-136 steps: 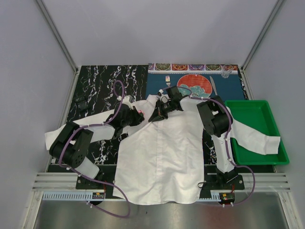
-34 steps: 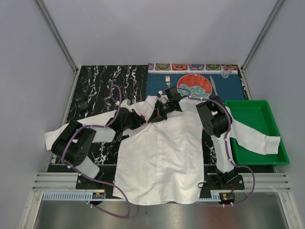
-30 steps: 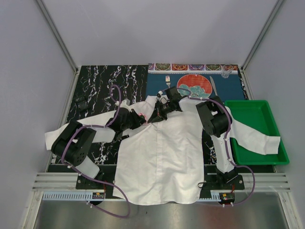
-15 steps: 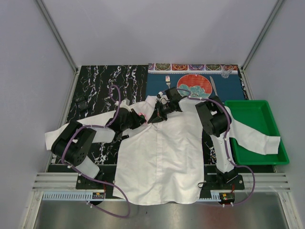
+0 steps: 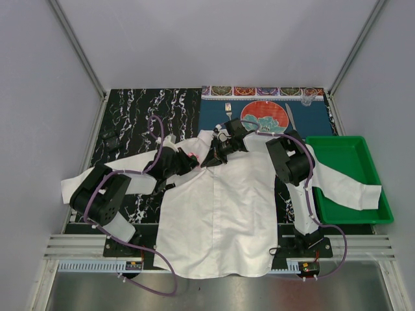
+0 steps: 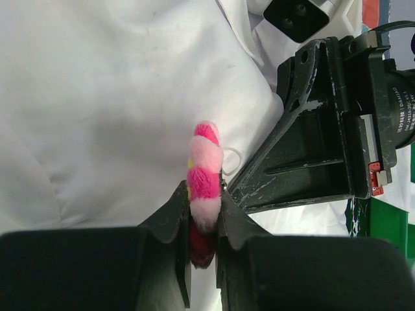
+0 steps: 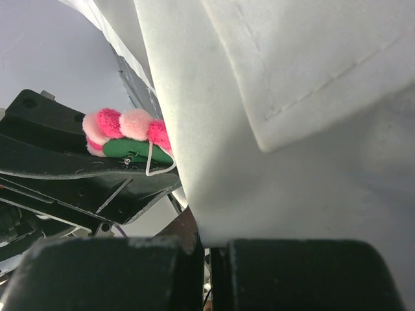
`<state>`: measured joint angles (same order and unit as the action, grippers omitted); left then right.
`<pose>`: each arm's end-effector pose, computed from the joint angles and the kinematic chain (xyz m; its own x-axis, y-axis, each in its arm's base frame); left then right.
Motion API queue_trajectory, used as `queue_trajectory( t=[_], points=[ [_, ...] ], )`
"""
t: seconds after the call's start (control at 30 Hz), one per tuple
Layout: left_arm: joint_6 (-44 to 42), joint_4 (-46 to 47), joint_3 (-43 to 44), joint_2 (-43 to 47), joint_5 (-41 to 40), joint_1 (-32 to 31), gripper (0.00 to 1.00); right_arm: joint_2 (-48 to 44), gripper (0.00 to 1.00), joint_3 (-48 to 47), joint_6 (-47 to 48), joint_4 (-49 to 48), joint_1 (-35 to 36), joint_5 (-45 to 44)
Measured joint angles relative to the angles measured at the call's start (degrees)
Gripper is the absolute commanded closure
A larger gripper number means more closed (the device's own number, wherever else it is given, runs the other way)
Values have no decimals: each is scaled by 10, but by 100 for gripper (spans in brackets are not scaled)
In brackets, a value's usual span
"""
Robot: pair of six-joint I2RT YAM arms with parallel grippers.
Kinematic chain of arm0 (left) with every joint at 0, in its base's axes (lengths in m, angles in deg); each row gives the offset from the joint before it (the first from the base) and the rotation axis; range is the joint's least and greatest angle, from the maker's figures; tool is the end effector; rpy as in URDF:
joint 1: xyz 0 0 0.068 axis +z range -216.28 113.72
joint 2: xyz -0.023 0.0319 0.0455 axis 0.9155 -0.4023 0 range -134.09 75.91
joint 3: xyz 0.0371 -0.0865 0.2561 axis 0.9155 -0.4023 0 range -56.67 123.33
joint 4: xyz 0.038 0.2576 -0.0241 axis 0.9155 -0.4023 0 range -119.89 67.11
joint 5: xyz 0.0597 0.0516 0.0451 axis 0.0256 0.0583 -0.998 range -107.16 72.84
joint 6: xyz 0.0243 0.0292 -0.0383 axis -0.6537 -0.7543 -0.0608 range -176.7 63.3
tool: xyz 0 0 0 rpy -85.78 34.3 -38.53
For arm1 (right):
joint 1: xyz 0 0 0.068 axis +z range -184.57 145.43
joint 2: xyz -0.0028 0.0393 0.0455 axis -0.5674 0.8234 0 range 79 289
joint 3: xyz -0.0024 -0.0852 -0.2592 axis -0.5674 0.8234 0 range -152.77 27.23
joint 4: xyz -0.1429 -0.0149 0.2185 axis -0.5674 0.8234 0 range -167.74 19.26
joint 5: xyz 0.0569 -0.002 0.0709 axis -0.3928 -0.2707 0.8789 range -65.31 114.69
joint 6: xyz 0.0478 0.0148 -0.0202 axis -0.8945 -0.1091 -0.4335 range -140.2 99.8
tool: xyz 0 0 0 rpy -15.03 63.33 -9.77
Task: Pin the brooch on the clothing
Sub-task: Pin the brooch to the clothes.
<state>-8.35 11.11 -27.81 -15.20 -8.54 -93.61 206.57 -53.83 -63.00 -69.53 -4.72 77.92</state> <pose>0.2538 -0.1371 0.1368 -0.7063 -0.4667 -0.5324 0.0653 0.7058 -0.7054 0.3745 0.2478 0.1085 -0.9946 -0.1017 0.0205 -0.0319 0.4880 0.8723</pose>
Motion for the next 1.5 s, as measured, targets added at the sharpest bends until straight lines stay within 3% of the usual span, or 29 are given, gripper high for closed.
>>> queue_trajectory(
  t=[0.6,1.1,1.5],
  points=[
    [57,13,-4,0,69,45,100,0,100,6,-23,-49,-6,27],
    [106,40,-4,-1,134,64,100,0,100,62,-83,-176,-11,44],
    [105,46,-4,0,132,64,100,0,100,79,-125,-238,-12,49]
  ],
)
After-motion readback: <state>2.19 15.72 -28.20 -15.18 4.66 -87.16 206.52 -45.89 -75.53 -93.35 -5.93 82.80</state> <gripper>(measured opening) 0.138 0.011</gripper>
